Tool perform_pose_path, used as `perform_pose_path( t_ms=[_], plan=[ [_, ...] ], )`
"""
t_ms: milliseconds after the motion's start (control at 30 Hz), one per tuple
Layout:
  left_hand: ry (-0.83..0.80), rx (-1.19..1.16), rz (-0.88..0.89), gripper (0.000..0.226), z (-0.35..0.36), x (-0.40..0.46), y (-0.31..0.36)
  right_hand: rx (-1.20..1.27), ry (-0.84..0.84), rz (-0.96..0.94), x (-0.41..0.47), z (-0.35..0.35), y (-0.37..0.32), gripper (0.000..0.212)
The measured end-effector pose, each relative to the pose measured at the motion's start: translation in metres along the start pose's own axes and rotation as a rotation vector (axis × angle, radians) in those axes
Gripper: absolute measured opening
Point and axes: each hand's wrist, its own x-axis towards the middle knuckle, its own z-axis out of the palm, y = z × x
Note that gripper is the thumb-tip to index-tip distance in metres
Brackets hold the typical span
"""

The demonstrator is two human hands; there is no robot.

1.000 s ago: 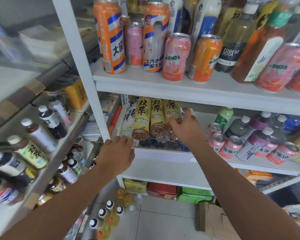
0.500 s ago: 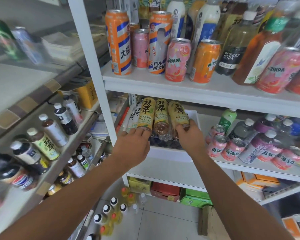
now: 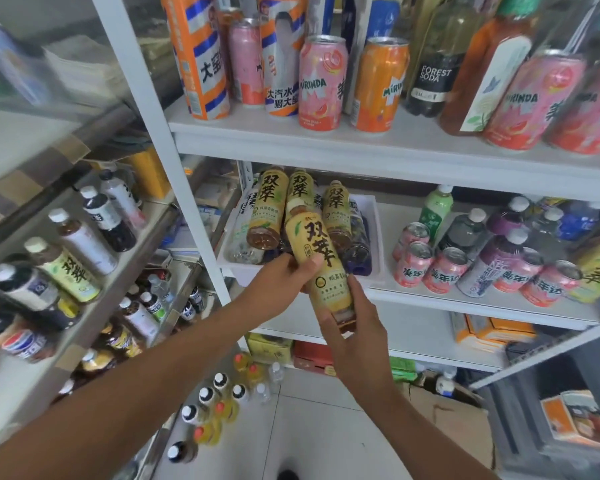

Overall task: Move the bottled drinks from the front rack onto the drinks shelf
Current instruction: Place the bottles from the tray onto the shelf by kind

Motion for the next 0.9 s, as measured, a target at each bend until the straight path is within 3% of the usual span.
perform_pose_path(
  t_ms=[100,200,367,500,633,767,900],
  plan=[
    [0.124,-0.234,-0.032,0.027,-0.002,-0.014,-0.005,0.036,-0.052,-0.066,-0.006,0.009,-0.006,0.070],
    [0.269,-0.305,0.037,0.027,-0.022,-0.032,-0.012,0.079,-0.221,-0.116,0.004,0.014,-0.024,0.073],
    [0.471,-0.220,0.091,0.031,-0.078,-0.071,-0.015,0.159,-0.509,-0.249,0.037,0.035,-0.084,0.052],
    [0.646,-0.153,0.114,0.042,-0.121,-0.108,-0.008,0.173,-0.697,-0.360,0.054,0.077,-0.143,0.056],
    [0.833,-0.149,0.103,0.037,-0.168,-0.151,-0.005,0.165,-0.843,-0.517,0.049,0.121,-0.201,0.055],
    [0.998,-0.110,0.062,0.061,-0.209,-0.203,-0.005,0.152,-0.906,-0.638,0.025,0.166,-0.255,0.055],
    [1.117,-0.077,0.016,0.056,-0.246,-0.254,-0.009,0.117,-0.965,-0.725,-0.009,0.209,-0.302,0.054]
  ],
)
